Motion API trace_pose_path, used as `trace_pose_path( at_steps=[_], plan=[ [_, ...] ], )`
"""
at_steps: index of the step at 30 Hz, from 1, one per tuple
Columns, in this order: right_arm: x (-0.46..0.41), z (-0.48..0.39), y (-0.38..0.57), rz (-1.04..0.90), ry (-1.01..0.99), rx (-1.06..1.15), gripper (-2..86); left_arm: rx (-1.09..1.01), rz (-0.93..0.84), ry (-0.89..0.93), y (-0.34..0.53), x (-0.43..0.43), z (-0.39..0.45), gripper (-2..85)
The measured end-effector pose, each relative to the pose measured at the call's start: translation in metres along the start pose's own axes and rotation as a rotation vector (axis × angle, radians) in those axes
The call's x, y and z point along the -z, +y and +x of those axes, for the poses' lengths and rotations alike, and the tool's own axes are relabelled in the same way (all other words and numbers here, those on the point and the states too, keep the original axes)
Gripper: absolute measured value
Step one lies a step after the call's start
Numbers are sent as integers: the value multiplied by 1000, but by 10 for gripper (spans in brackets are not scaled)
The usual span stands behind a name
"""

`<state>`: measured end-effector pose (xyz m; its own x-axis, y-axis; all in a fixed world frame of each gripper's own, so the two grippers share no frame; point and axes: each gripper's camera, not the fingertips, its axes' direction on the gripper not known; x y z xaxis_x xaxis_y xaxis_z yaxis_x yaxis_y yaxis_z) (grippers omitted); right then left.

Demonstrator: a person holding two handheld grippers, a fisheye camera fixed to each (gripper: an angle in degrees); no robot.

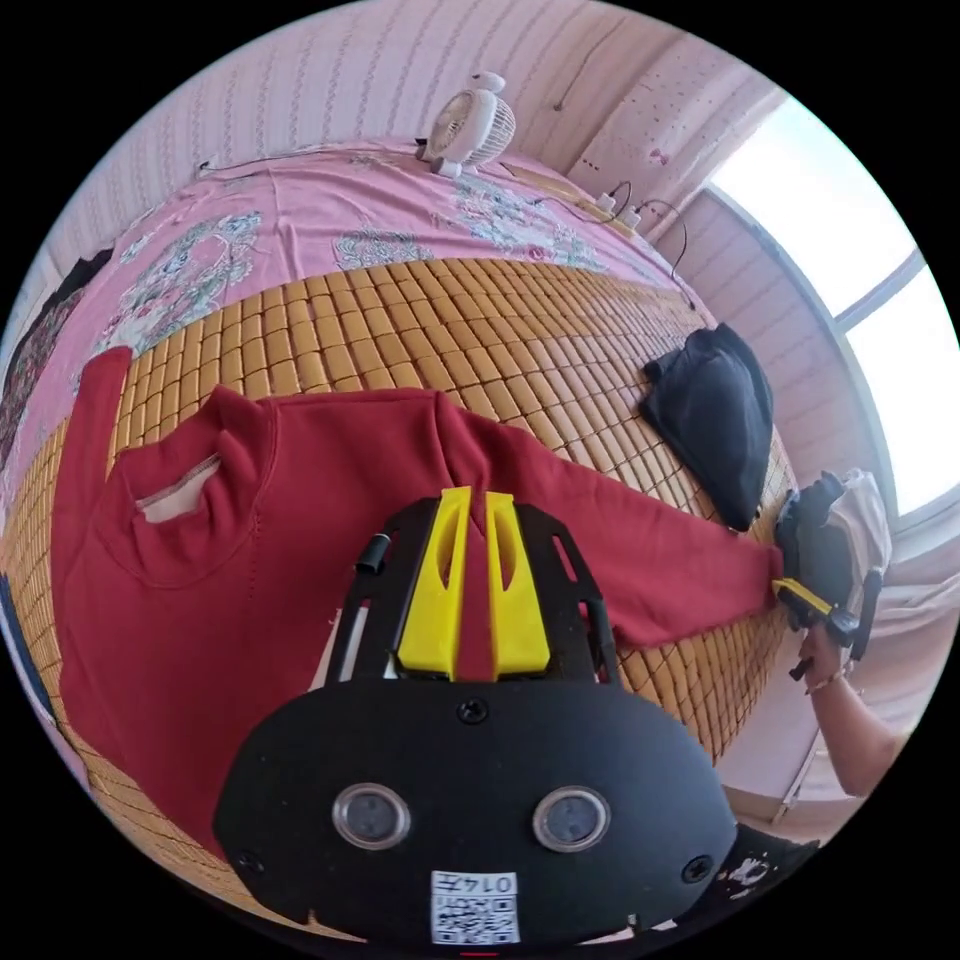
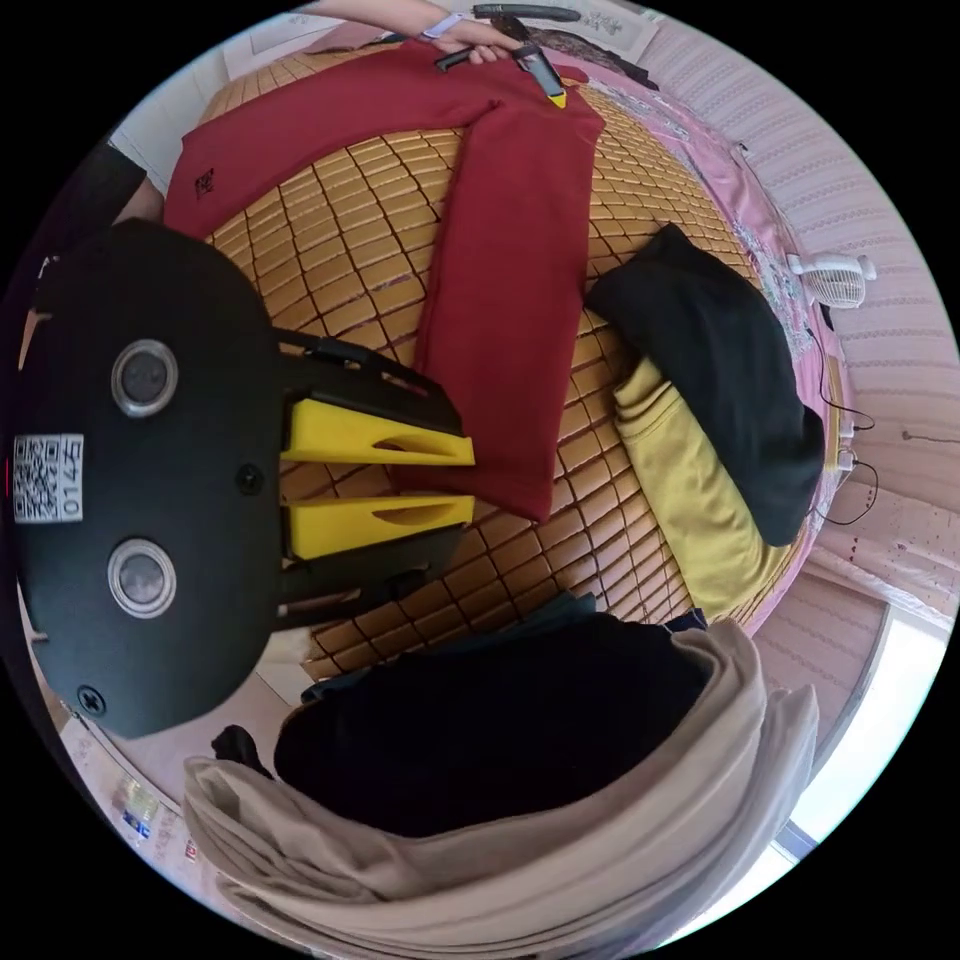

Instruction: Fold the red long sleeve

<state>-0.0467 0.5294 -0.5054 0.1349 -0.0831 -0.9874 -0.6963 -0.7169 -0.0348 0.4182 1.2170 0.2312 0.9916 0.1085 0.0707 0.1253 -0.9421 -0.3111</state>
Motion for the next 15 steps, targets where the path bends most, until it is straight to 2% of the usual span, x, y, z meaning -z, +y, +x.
trace_pose_path(
  at_steps=[4, 7, 10, 15],
  plan=[
    [19, -3, 26, 27, 7, 6, 16, -16, 103, 5, 62, 55, -8, 2],
    [33, -18, 51, -5, 73, 44, 9, -32, 69, -94, 136, 85, -21, 5],
    [46, -50, 63, -10, -11, 82, 9, 15, 5, -205, 213, 103, -44, 13],
    [55, -201, 35, 82, -158, 485, 19, 243, -76, -280, 321, 119, -88, 27]
  ],
)
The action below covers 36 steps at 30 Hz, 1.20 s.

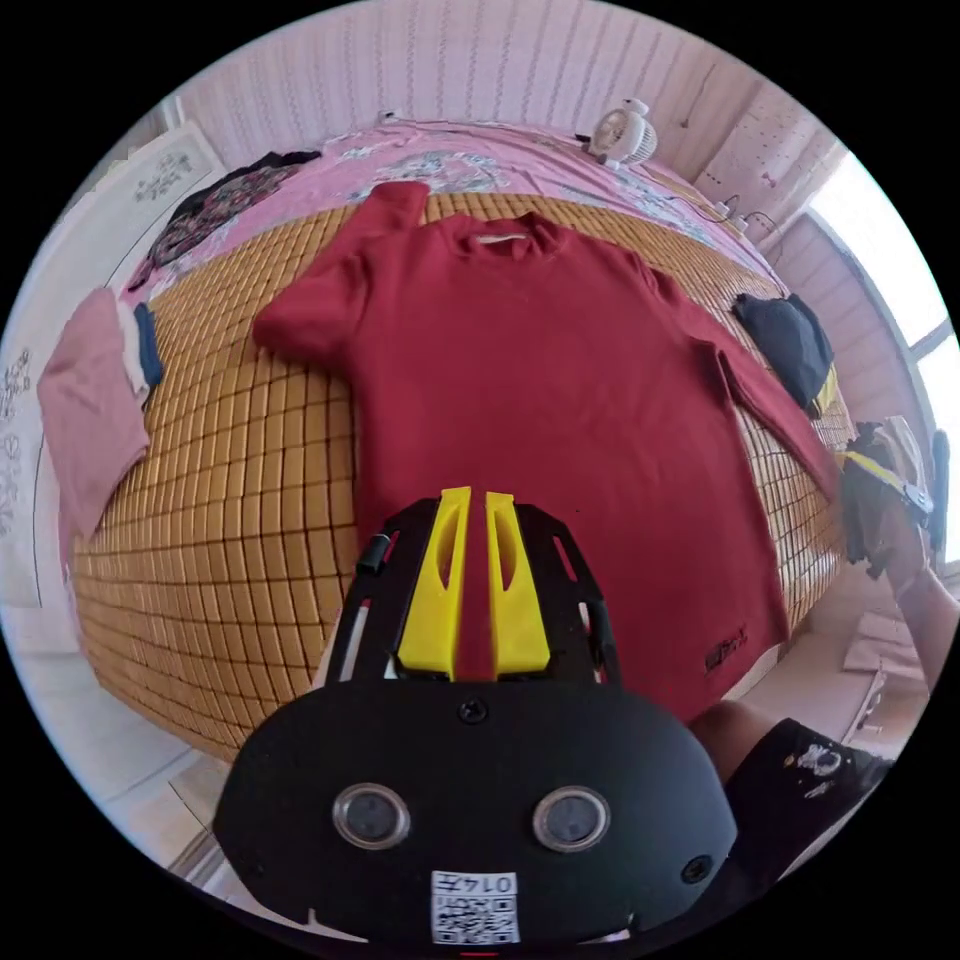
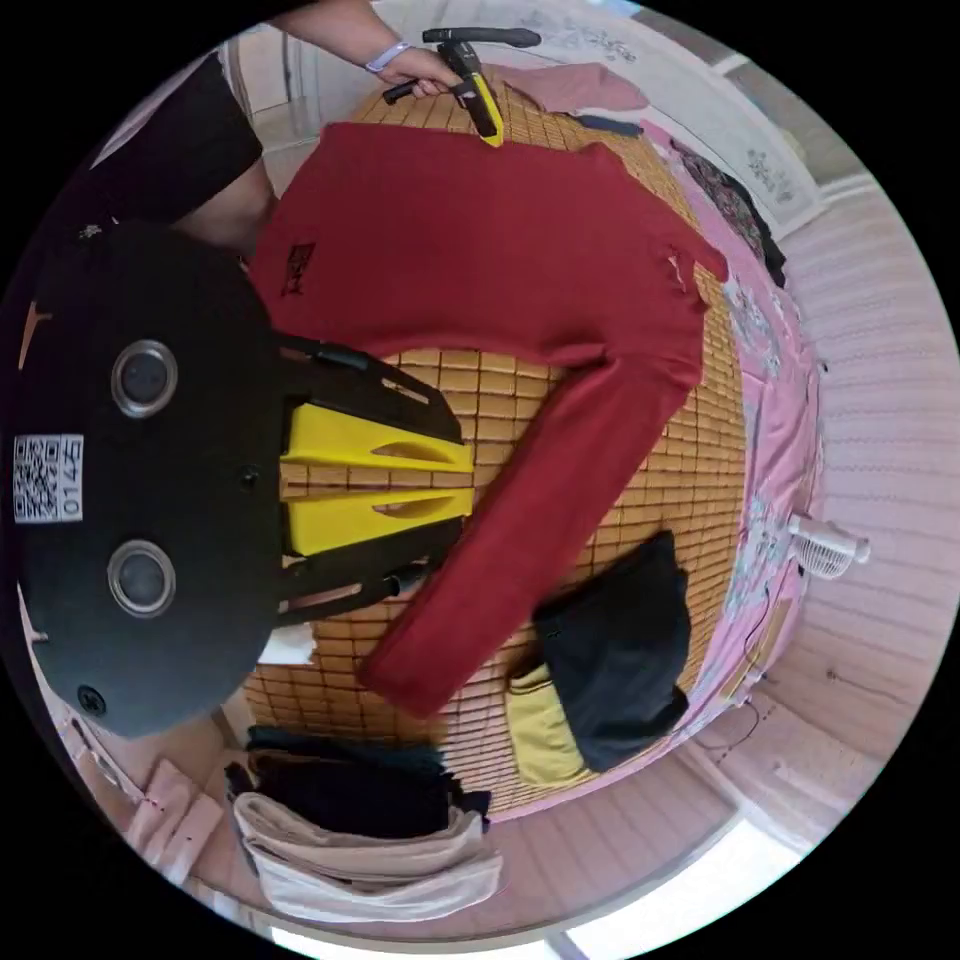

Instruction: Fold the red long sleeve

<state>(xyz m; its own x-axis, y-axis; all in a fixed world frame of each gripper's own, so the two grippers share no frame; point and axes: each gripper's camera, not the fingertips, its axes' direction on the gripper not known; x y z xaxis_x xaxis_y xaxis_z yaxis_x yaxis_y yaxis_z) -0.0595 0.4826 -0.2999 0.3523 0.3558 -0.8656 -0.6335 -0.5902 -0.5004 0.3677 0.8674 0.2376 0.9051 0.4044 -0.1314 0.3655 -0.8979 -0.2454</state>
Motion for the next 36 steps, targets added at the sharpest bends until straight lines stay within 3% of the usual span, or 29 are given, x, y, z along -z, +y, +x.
trace_pose_path(
  at_steps=[6, 9, 14, 18, 22, 28, 32, 36],
  plan=[
    [-29, -164, -151, 176, -253, 442, 43, 126, 28, -1, 43, -30, -37, 26],
    [-58, -254, -224, 142, -345, 585, 78, 64, -29, 37, 51, -63, -36, 19],
    [-110, -376, -321, 19, -356, 562, 118, -46, 0, 28, 59, -82, -34, 5],
    [-155, -449, -367, -30, -271, 489, 118, -19, 28, 79, 68, -101, -44, -1],
    [-198, -479, -379, -128, -240, 420, 106, 0, 32, 127, 72, -119, -53, -3],
    [-213, -493, -372, -83, -160, 532, 30, 19, 38, 191, 79, -148, -62, -2],
    [-171, -488, -361, 7, -435, 740, 19, 36, 45, 203, 87, -167, -61, -4],
    [-87, -487, -340, 168, -827, 1107, 24, 77, 66, 224, 99, -184, -60, -9]
  ],
)
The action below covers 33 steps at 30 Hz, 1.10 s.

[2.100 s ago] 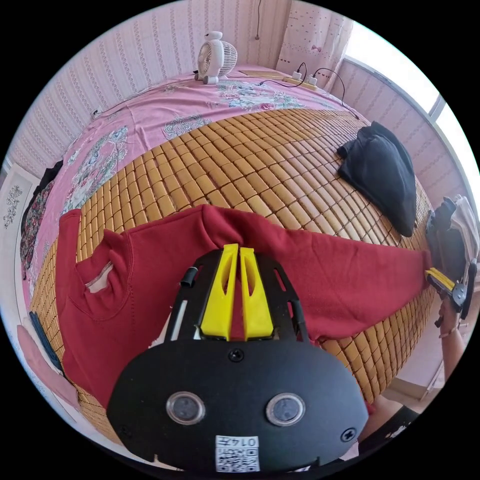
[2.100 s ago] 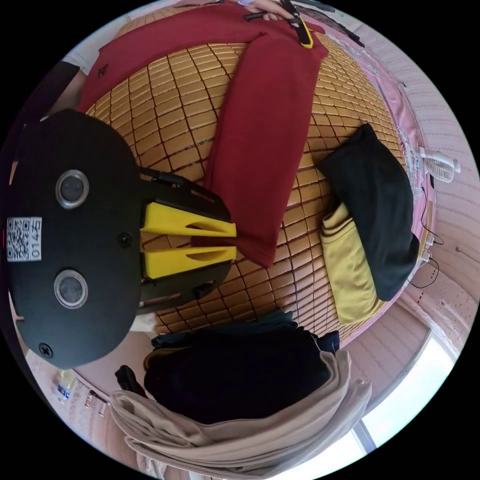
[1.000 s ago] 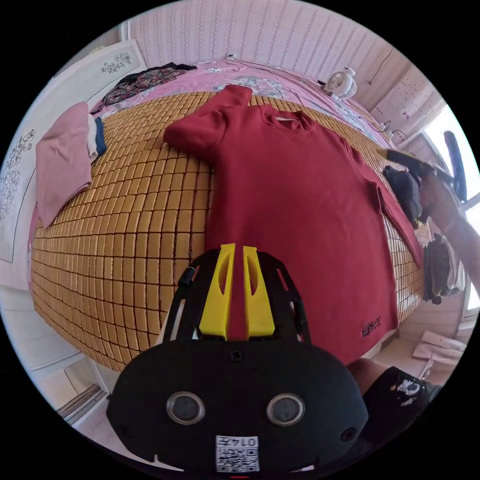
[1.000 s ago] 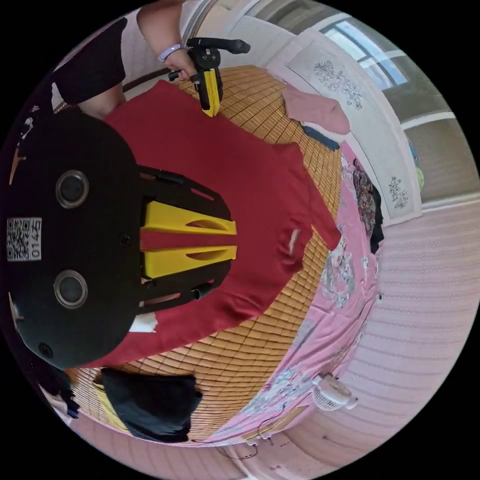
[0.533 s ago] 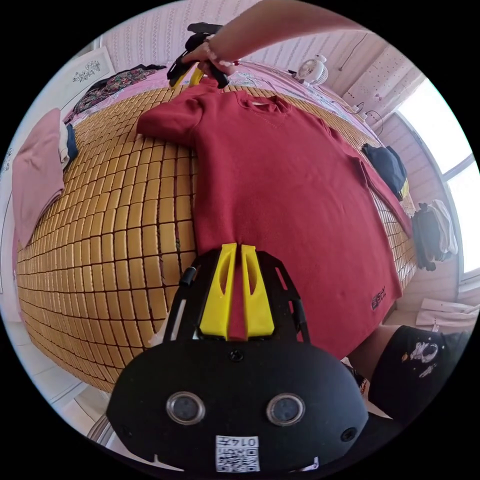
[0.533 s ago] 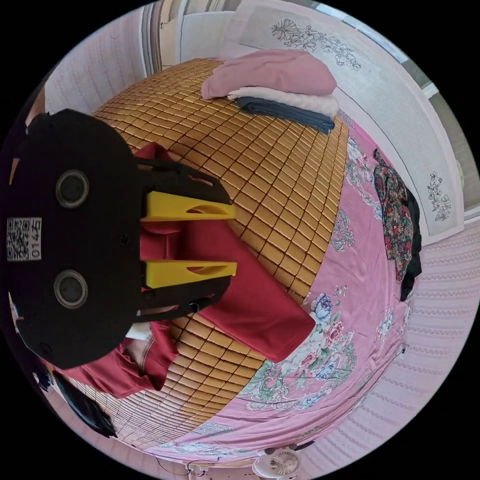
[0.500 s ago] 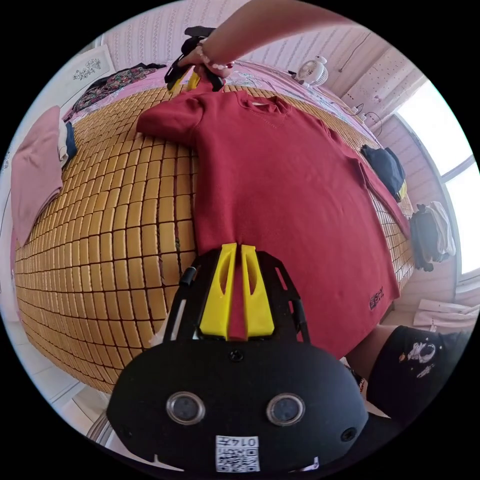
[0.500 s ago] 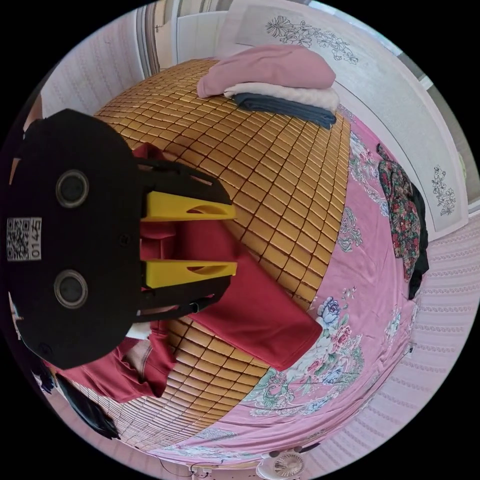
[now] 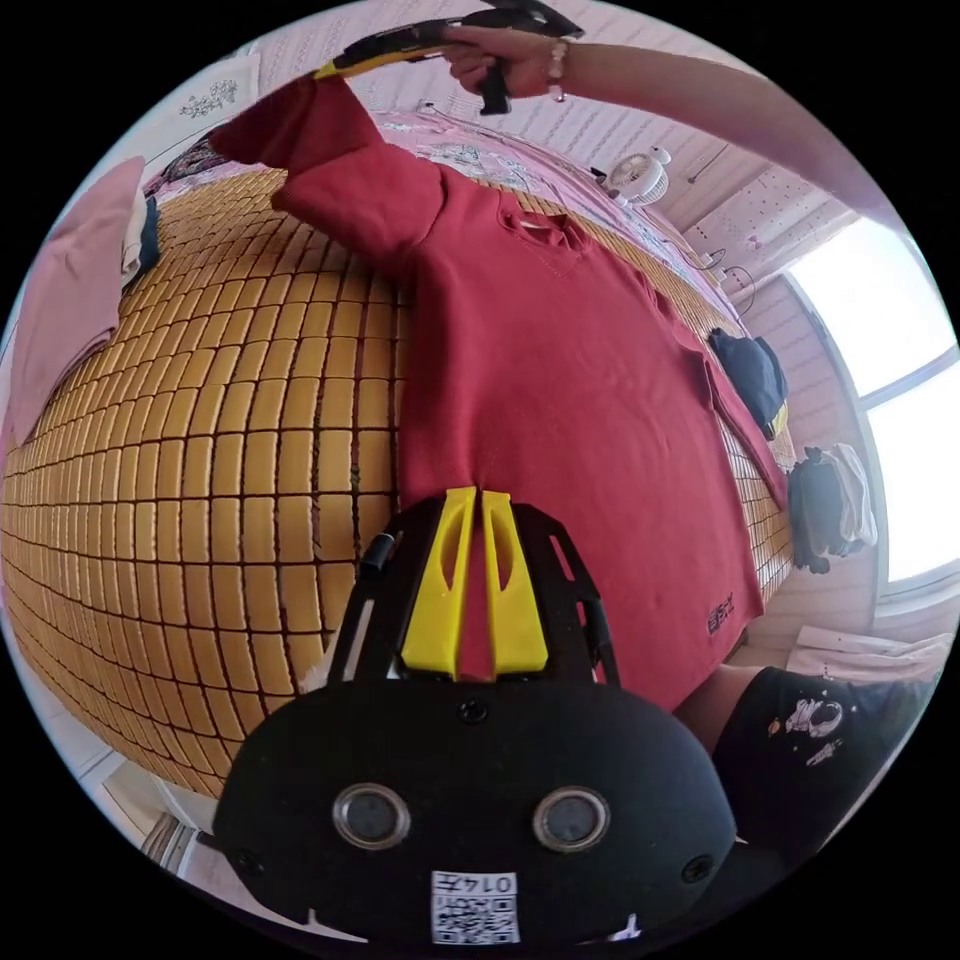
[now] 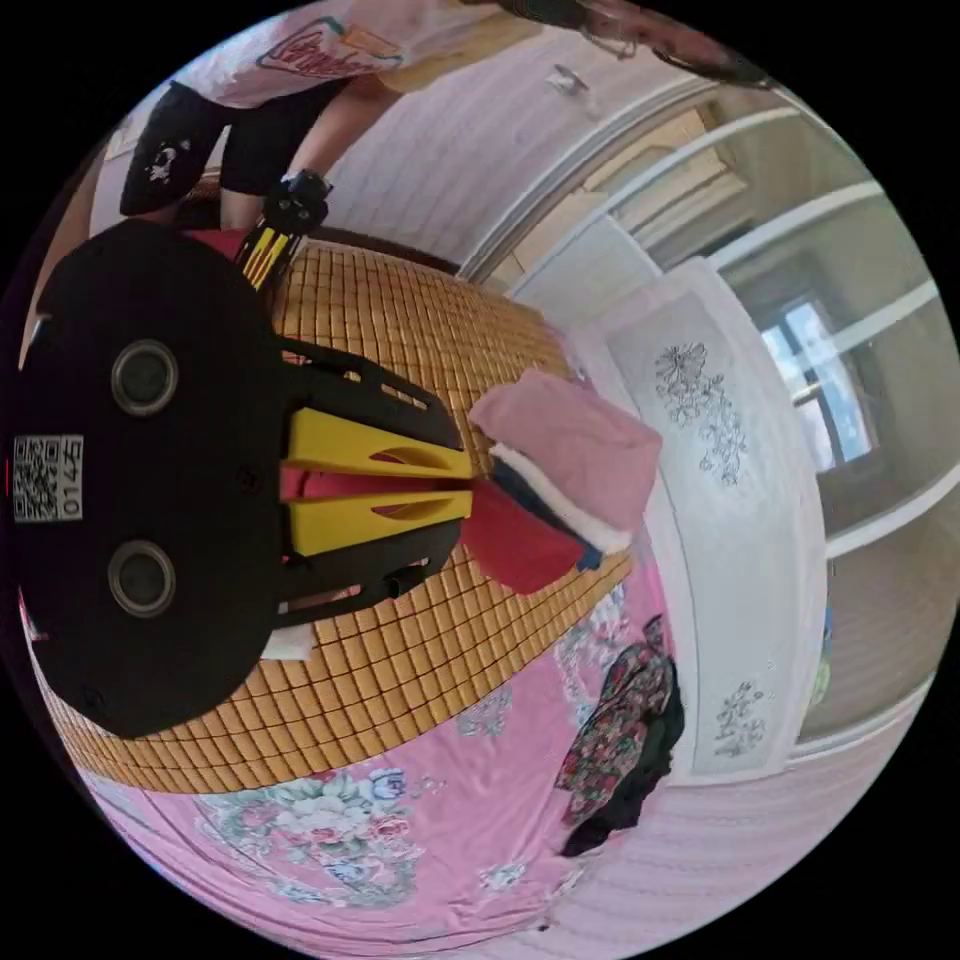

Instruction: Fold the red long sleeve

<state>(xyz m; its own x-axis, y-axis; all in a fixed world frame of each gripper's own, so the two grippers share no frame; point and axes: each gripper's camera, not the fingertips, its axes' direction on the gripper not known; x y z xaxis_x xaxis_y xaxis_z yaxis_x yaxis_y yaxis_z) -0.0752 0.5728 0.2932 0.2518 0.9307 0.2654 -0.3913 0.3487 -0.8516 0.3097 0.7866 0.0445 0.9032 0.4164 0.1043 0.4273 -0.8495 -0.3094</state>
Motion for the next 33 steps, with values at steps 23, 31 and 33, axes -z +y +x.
trace_pose_path(
  at_steps=[23, 31, 33],
  plan=[
    [-94, -85, 121, -263, 92, -277, 81, 691, 202, -290, 182, 46, -154, 90],
    [-110, -123, 135, -305, 79, -390, 61, 682, 167, -273, 193, 33, -170, 7],
    [-102, -135, 139, -276, 52, -413, 55, 702, 268, -292, 201, 65, -194, 4]
  ],
)
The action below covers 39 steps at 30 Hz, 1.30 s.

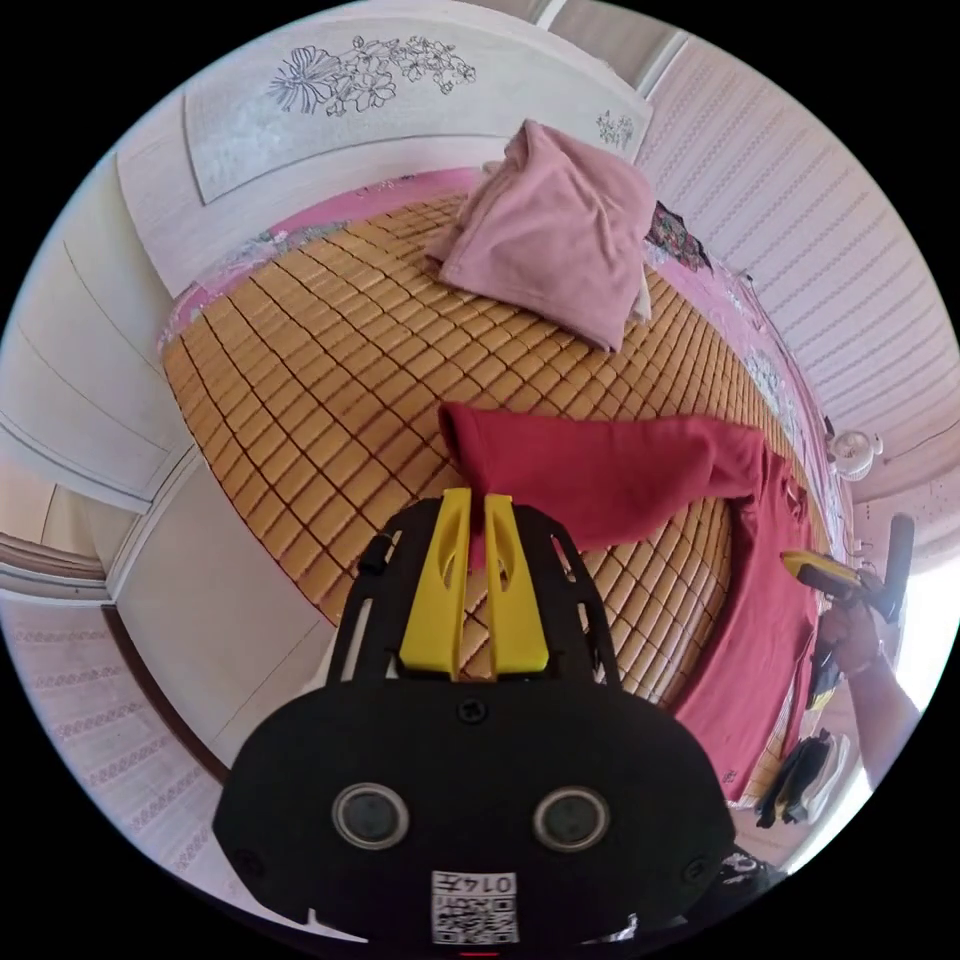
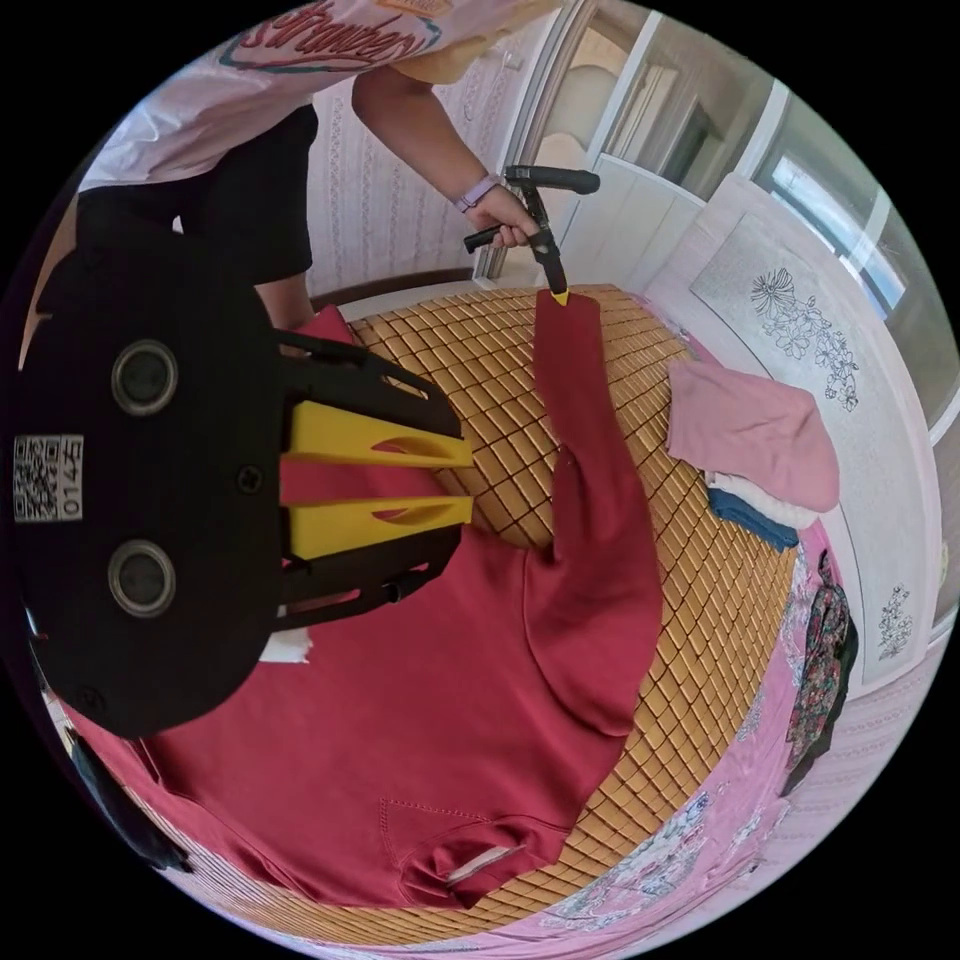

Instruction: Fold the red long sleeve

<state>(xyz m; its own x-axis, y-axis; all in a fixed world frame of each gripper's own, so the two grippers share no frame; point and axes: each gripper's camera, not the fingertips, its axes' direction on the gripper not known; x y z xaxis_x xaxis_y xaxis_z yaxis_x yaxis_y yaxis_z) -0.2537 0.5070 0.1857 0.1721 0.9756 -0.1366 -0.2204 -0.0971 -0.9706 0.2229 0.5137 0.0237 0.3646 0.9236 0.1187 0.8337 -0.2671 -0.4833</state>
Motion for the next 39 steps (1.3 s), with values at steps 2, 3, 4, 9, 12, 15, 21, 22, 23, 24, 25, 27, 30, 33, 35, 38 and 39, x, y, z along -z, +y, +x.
trace_pose_path(
  at_steps=[2, 3, 4, 9, 12, 15, 21, 22, 23, 24, 25, 27, 30, 33, 35, 38, 39],
  plan=[
    [2, -9, 4, 3, -5, -1, 57, 3, 89, 17, -19, 13, -19, 7],
    [1, -16, 5, -2, 7, 7, 59, -5, 110, 22, -32, 15, -27, 9],
    [0, -20, 5, -7, 17, 13, 59, -4, 113, 27, -38, 14, -31, 9],
    [-17, -50, -20, -28, 45, 87, 78, 69, 133, -34, -39, 5, -48, 35],
    [-30, -65, -47, -16, 113, 154, 88, 81, 130, 13, -33, -8, -48, 62],
    [-43, -71, -79, -9, 227, 150, 101, 45, 41, -20, -35, -34, -40, 86],
    [-55, -56, -126, 50, 396, -8, 112, 75, -73, -15, -33, -72, -50, 89],
    [-58, -53, -128, 46, 405, -18, 111, 75, -68, -12, -34, -73, -52, 87],
    [-67, -46, -133, 11, 412, -27, 108, 71, -59, -4, -34, -74, -56, 83],
    [-76, -39, -137, -30, 417, -42, 104, 65, -46, -2, -33, -75, -59, 75],
    [-81, -35, -138, -55, 416, -40, 104, 57, -38, -1, -33, -76, -60, 71],
    [-77, -28, -136, -34, 371, 12, 101, 25, -14, 5, -33, -78, -65, 47],
    [-59, -19, -132, -50, 309, -41, 75, 32, 13, 33, -37, -76, -72, 14],
    [-8, -29, -100, 192, 380, -48, 58, 34, 130, 113, -42, -48, -67, 1],
    [23, -33, -70, 323, 399, -63, 49, -27, 223, 208, -46, -19, -50, -2],
    [57, -26, -18, 359, 350, -158, 38, -219, 315, 389, -56, 23, 3, -4],
    [66, -23, 4, 358, 333, -203, 35, -307, 332, 467, -60, 34, 31, -5]
  ],
)
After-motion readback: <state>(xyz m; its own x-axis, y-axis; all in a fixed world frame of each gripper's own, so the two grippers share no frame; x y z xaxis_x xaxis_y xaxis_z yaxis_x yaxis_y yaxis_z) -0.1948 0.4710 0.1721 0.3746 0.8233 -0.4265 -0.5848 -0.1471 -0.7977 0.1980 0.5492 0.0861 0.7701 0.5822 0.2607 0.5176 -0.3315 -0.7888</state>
